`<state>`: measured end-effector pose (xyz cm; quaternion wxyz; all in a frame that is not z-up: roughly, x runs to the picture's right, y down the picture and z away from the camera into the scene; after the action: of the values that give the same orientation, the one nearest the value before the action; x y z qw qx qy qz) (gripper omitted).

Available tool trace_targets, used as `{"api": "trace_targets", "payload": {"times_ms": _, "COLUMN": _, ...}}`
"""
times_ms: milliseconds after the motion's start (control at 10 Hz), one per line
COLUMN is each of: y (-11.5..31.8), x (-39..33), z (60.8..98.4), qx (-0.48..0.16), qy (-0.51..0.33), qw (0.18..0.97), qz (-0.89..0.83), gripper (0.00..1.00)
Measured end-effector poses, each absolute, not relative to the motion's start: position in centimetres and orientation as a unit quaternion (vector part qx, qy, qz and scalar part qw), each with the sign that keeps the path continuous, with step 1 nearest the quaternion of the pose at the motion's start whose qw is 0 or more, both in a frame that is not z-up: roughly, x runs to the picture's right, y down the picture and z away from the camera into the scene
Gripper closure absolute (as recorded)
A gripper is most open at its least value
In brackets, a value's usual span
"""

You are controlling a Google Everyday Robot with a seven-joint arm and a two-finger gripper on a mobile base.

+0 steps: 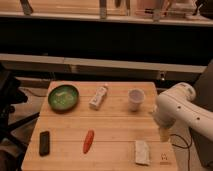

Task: Place the white sponge in the ceramic cup

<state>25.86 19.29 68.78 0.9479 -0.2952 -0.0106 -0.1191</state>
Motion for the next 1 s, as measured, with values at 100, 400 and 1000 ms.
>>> {"api": "trace_targets", "payload": {"times_ms": 100, "y": 19.7, "x": 25.9, "z": 68.7, "qx": -0.296, "qy": -0.011, "qw": 0.947, "qz": -0.123, "gripper": 0.20}}
{"api": "trace_targets", "payload": {"times_ms": 400, "y": 20.0, "x": 25.2, "z": 68.7, "qx": -0.298, "qy": -0.019, "qw": 0.943, "qz": -0.150, "gripper": 0.20}}
{"api": "trace_targets", "payload": {"times_ms": 1000, "y": 21.6, "x": 24.6, "z": 68.5, "qx": -0.301, "qy": -0.036, "qw": 0.932, "qz": -0.196, "gripper": 0.20}}
